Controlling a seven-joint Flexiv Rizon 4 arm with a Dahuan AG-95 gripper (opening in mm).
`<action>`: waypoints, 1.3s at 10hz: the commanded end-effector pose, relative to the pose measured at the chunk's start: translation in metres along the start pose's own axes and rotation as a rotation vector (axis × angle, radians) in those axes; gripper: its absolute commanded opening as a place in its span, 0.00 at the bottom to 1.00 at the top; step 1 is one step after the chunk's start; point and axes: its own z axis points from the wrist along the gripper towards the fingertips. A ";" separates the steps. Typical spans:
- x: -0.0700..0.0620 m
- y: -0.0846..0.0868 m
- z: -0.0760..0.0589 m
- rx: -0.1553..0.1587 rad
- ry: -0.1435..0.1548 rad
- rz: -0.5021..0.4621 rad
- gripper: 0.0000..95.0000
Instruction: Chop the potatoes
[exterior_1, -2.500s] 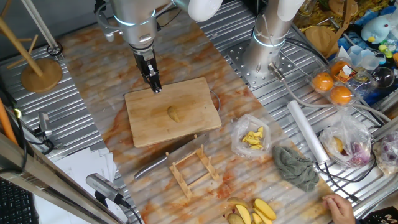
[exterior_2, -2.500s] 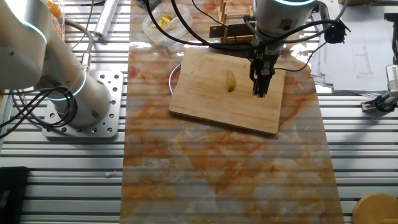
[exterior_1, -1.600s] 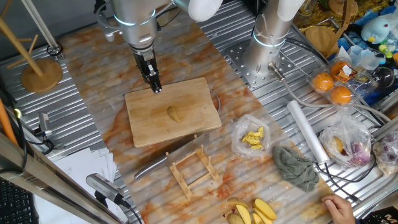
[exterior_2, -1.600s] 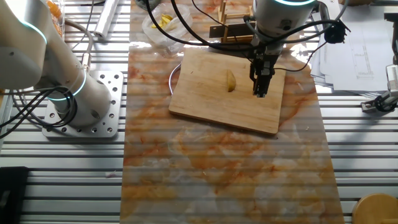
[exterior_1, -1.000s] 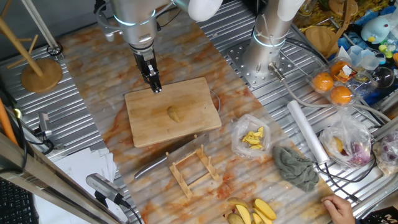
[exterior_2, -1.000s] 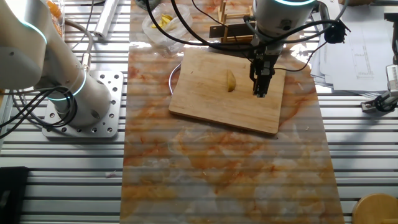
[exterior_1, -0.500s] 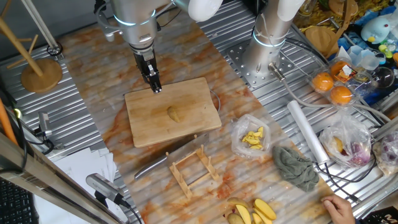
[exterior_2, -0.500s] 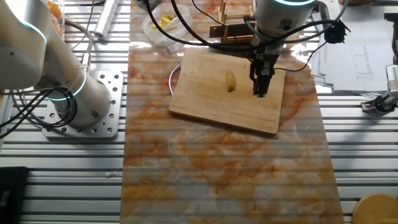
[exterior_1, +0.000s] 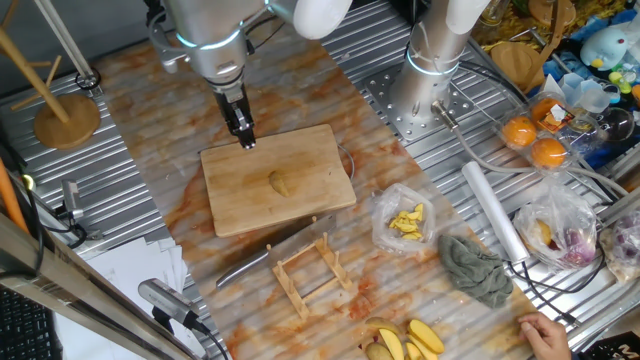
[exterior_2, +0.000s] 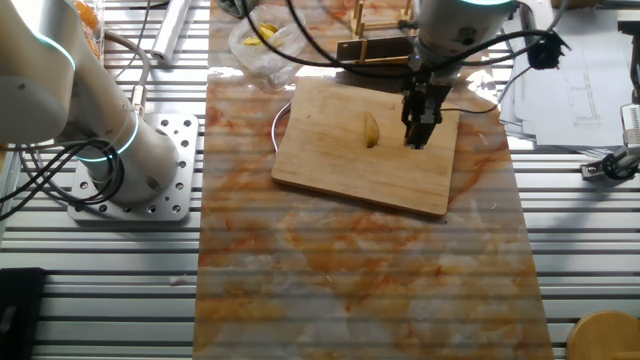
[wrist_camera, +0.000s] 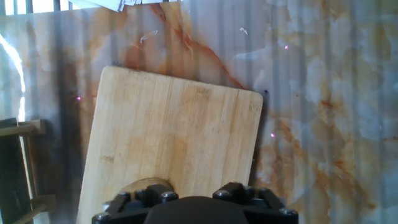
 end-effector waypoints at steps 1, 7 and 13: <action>0.003 -0.001 -0.001 0.001 -0.002 0.000 0.00; 0.000 0.008 0.002 -0.002 0.012 -0.023 0.00; -0.028 0.092 0.007 -0.006 0.003 -0.009 0.00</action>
